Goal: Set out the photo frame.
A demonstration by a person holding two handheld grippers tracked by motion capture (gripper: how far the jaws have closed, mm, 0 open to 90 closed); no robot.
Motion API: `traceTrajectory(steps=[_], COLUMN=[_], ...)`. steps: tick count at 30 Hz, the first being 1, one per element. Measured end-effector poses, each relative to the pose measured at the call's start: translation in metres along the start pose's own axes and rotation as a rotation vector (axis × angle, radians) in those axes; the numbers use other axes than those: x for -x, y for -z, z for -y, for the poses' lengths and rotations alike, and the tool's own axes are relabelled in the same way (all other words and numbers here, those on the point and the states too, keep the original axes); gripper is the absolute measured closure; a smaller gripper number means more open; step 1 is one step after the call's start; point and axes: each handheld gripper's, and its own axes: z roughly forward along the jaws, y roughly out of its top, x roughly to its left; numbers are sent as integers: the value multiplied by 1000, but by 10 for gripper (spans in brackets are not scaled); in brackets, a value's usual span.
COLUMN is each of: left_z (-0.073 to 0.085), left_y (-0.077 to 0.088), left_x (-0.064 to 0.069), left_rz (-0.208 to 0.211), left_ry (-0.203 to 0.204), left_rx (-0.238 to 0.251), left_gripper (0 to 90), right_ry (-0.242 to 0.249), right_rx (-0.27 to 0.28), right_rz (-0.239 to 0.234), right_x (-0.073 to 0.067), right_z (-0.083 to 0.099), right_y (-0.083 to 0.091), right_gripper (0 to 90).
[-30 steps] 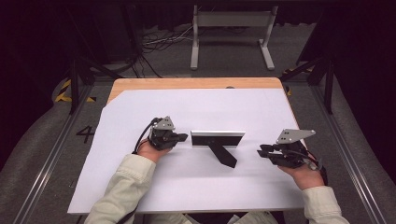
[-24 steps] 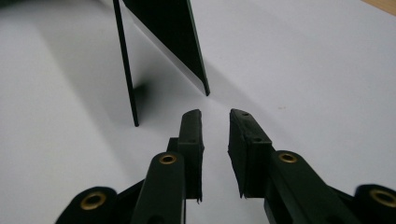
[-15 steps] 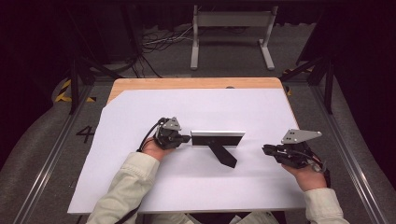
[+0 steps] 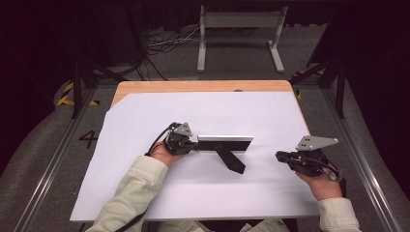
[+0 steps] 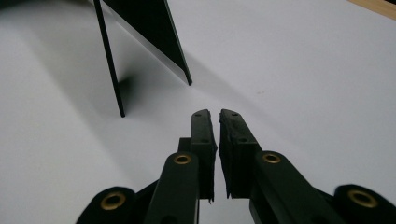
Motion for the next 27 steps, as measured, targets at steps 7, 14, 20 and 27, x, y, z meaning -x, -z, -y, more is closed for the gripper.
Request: traceTrajectory(steps=[7,14,20,27], left_z=[2,2,1,0], left_y=[-1,1,2,3], left_x=[1,2,7,13], left_rz=[2,25,45,66], left_ry=[-27,-59,-87,-125], left_rx=[1,-14,-43,-90], left_gripper=[900,900,900,900], right_ry=[-9,-16,-18,-27], right_rx=[7,18,24,32], right_rz=[-6,-8,-10,-12], right_x=[0,1,1,2], right_z=[0,-2,-3,-5], right_y=[0,3,6,8], right_gripper=[834,845,861,867])
